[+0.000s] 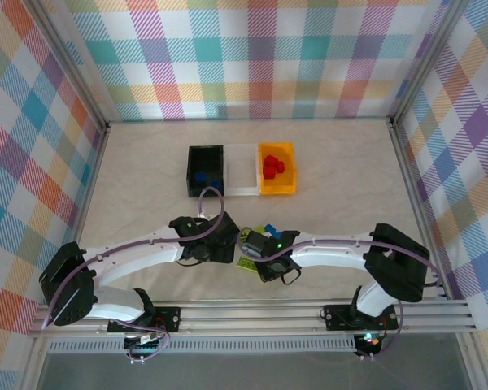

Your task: Sort the legos into containers by color

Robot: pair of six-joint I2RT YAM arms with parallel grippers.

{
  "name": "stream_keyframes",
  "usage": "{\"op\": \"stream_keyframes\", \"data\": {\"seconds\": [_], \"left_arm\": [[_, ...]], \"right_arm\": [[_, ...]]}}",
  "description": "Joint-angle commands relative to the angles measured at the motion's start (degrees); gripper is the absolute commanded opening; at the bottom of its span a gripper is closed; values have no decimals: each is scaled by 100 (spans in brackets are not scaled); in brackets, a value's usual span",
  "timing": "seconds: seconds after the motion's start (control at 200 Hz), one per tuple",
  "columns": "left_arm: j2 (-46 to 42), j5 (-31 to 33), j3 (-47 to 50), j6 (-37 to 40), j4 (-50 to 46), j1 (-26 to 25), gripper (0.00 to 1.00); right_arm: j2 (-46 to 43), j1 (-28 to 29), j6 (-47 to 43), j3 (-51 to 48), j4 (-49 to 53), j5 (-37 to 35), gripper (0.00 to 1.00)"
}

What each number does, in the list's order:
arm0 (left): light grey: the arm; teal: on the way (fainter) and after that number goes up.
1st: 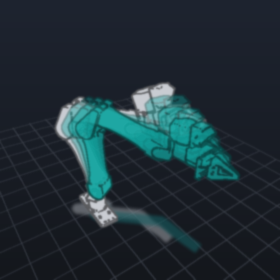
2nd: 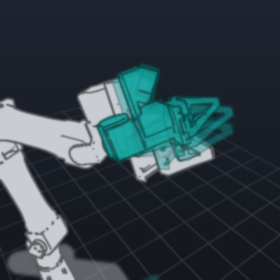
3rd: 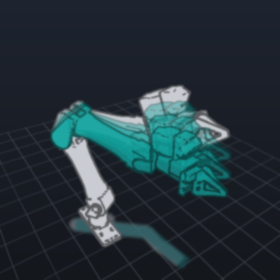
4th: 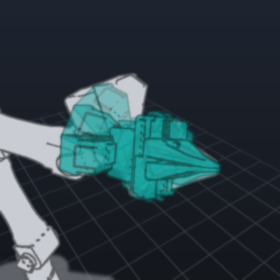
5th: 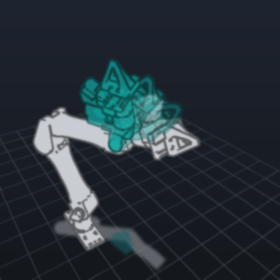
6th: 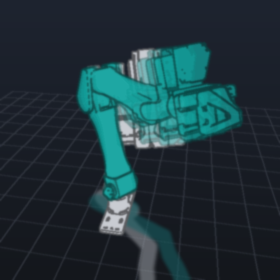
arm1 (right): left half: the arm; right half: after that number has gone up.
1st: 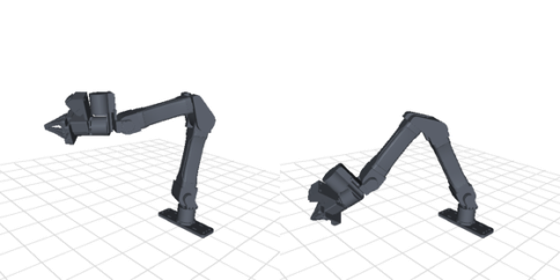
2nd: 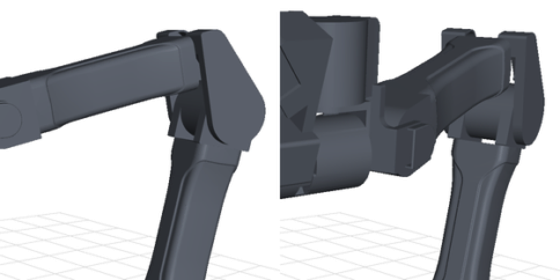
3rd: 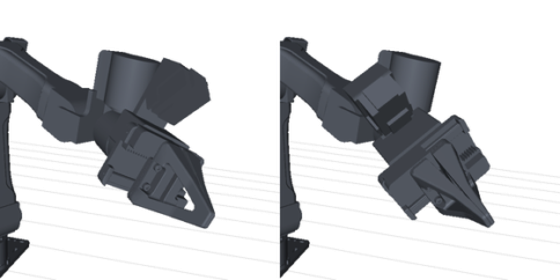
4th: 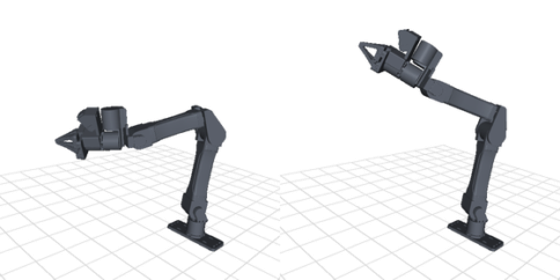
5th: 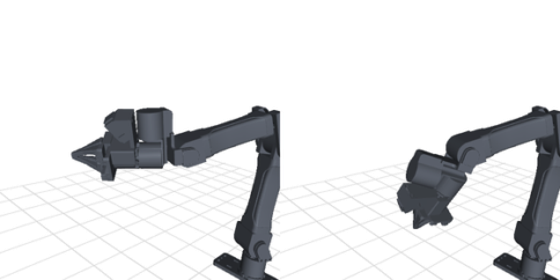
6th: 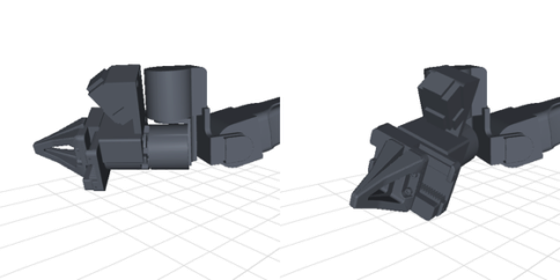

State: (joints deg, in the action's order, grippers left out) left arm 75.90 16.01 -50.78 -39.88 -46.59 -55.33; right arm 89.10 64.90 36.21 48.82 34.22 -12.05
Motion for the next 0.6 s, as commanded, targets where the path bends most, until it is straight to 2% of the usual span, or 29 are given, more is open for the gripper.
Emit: {"op": "stream_keyframes", "data": {"seconds": [0.0,0.17,0.295,0.425,0.595], "left_arm": [[-187,132,-37,-92,-53,-48,100],[-330,301,-34,-154,-150,-48,100],[-537,628,-29,-272,-452,-24,100],[-845,823,35,-455,-778,141,100],[-1360,915,144,-607,-1147,336,100]], "right_arm": [[-349,-112,8,-92,197,-121,35],[-898,-338,-251,135,377,-87,34],[-970,-719,-715,656,168,275,34],[-383,-1021,-1306,1680,-118,550,34],[896,-1378,-1922,3409,-305,927,35]]}}
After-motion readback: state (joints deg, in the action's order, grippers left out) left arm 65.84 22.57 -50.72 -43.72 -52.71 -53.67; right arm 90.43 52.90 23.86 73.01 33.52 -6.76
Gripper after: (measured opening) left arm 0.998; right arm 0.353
